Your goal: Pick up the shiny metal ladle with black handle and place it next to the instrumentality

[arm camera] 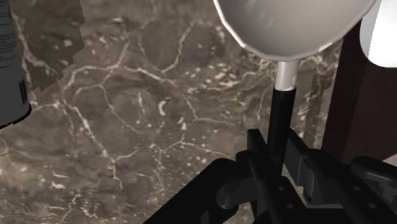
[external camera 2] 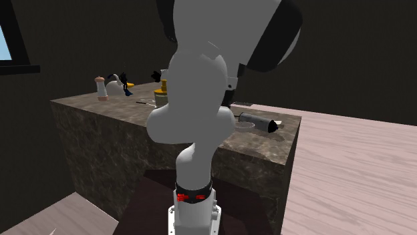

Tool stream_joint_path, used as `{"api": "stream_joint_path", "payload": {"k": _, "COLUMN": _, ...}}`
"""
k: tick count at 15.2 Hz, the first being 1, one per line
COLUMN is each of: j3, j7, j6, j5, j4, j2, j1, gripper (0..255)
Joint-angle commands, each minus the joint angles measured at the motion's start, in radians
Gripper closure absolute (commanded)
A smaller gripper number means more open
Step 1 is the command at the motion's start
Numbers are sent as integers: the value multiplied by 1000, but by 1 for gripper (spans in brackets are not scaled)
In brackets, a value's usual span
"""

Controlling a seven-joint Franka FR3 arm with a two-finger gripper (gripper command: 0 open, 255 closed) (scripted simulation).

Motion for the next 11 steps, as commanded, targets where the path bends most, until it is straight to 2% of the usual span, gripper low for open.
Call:
{"api": "stream_joint_path", "payload": {"k": 1, "j3": 15, "j7": 3, "j6": -36, "j5": 11, "j4": 20, "j2": -16, "j1": 2, "gripper": 255}}
{"api": "stream_joint_path", "payload": {"k": 10, "j3": 69, "j7": 14, "j6": -168, "j5": 56, "j4": 118, "j2": -52, "j1": 16, "gripper": 255}}
{"api": "stream_joint_path", "payload": {"k": 11, "j3": 86, "j7": 38, "j6": -153, "j5": 74, "j4": 117, "j2": -38, "j1": 36, "gripper": 255}}
